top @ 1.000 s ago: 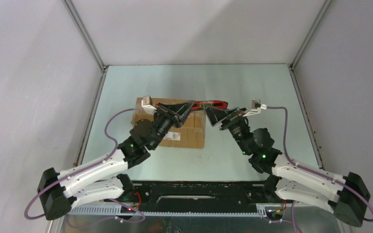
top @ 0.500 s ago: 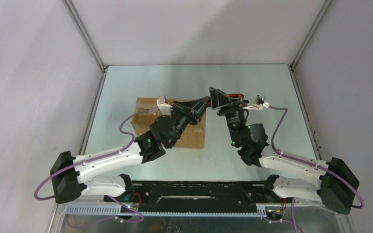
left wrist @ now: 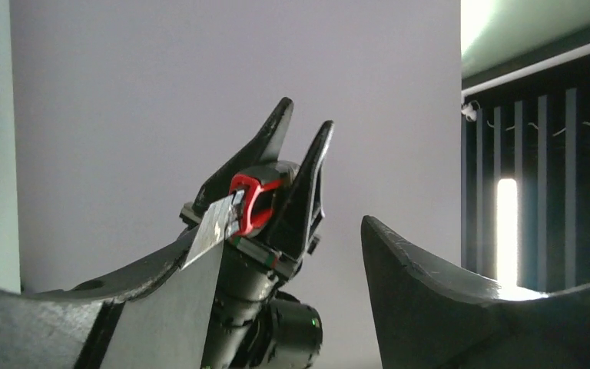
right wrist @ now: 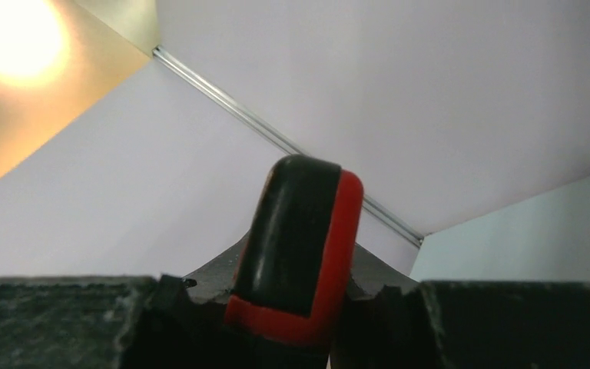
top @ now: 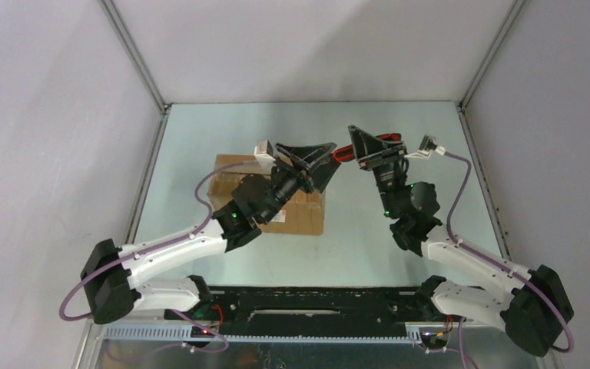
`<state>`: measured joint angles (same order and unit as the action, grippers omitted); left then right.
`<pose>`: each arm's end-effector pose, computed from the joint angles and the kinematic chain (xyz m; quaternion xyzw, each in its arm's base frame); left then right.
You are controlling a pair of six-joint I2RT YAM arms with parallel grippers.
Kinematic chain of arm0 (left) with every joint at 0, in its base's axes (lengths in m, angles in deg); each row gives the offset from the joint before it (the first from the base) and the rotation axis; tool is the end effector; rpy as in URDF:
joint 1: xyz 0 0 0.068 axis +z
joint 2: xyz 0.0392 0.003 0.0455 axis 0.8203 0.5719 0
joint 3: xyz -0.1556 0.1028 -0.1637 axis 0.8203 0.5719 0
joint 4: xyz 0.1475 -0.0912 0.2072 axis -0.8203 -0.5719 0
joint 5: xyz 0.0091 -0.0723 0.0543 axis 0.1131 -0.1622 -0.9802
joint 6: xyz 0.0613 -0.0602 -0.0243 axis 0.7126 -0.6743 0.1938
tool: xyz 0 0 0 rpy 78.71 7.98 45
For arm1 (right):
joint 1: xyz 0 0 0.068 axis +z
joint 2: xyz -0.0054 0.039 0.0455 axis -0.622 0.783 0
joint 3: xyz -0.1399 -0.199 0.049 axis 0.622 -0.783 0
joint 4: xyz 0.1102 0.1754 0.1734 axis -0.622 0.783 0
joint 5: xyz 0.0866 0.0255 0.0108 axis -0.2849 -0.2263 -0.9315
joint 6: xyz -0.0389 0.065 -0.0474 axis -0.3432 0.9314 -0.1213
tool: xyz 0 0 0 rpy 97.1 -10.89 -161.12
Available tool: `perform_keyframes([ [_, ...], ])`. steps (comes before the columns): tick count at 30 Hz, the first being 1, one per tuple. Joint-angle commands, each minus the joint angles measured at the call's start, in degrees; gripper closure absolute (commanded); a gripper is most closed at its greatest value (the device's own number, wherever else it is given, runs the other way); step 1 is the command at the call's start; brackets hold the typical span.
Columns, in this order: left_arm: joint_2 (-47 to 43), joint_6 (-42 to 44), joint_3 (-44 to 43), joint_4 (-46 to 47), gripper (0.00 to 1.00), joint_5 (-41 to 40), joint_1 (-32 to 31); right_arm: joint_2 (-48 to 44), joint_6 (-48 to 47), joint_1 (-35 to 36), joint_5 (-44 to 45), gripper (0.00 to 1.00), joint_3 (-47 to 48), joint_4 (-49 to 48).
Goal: Unpack the express box
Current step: Adjust the knife.
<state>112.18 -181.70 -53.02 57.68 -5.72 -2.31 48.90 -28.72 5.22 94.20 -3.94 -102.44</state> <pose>0.2034 -0.2747 0.3312 -0.3256 0.5583 -0.7182 0.2579 0.2312 0.1766 0.3401 0.2122 0.4880 0.5523 0.6417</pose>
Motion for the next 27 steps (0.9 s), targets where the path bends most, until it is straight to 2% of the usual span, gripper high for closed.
perform_keyframes([
  [1, -3.1, 4.5, -0.3, 1.8, 0.32, 11.4, 4.2, -2.6, 10.9, -7.7, -14.3, 1.00, 0.0, 3.1],
  [4, -4.5, 11.1, -2.8, -4.0, 0.20, 20.4, 7.4, -4.3, 15.0, -12.1, -21.2, 1.00, 0.2, 7.2],
  [6, -6.4, 18.6, -5.9, -15.2, 0.17, 24.8, 9.1, -5.6, 17.0, -14.7, -26.0, 1.00, 0.2, 9.7],
  [8, -7.2, 30.0, -9.2, -23.5, 0.16, 29.1, 10.3, -6.9, 18.3, -17.1, -30.6, 1.00, 0.5, 11.2],
  [9, -7.5, 34.0, -11.4, -29.4, 0.17, 31.6, 11.0, -7.4, 18.7, -18.4, -33.3, 1.00, 1.1, 12.6],
  [12, -6.9, 46.0, -16.7, -39.6, 0.15, 39.7, 13.7, -8.0, 20.0, -21.0, -41.8, 1.00, 2.4, 13.6],
  [15, -3.7, 46.5, -19.8, -35.5, 0.15, 53.0, 15.7, -8.2, 21.1, -22.0, -48.2, 1.00, 4.1, 14.0],
  [17, -0.1, 46.2, -23.2, -35.3, 0.19, 57.8, 15.5, -7.8, 22.5, -21.8, -51.1, 1.00, 5.1, 12.7],
  [22, 4.3, 48.5, -26.7, -38.5, 0.20, 60.4, 14.8, -6.4, 28.8, -21.3, -55.0, 1.00, 6.2, 8.3],
  [25, 4.6, 44.6, -24.2, -32.1, 0.20, 61.3, 14.1, -5.7, 29.8, -20.3, -56.1, 1.00, 7.2, 9.0],
  [27, 4.7, 38.0, -21.9, -23.1, 0.21, 62.5, 13.9, -5.1, 30.3, -19.7, -56.3, 1.00, 7.8, 10.2],
])
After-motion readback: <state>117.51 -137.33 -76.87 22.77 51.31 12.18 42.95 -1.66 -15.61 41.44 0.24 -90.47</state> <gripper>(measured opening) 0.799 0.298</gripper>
